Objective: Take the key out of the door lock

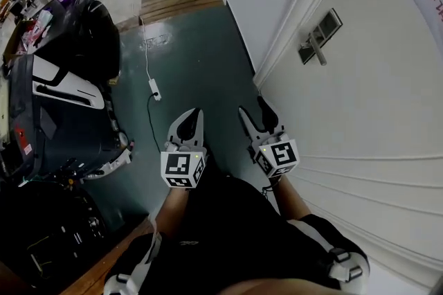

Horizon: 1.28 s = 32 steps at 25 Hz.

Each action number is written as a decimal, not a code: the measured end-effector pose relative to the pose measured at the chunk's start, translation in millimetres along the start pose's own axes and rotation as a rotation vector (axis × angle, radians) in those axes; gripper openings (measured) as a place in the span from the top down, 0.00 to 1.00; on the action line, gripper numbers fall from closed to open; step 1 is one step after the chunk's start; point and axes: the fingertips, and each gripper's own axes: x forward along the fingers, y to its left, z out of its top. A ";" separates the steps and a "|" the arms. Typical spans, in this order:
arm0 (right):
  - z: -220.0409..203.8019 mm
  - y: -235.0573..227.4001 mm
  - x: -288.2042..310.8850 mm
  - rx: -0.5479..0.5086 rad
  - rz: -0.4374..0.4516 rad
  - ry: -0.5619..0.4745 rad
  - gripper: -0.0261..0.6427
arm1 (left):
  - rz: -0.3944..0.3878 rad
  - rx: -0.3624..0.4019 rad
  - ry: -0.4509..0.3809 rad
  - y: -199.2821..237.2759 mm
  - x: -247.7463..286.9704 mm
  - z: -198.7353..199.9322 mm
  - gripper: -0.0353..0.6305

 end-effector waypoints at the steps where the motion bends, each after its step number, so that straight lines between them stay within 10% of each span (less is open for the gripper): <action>1: 1.9 -5.3 12.3 -0.008 -0.008 0.004 0.60 | -0.007 0.002 -0.003 8.1 12.4 4.2 0.91; 18: 11.6 -70.6 201.8 0.002 -0.186 0.063 0.58 | -0.192 -0.009 0.070 141.0 184.1 43.1 0.91; 32: -17.5 -191.6 167.0 0.148 -0.435 0.112 0.59 | -0.462 0.010 0.172 43.3 311.5 25.4 0.91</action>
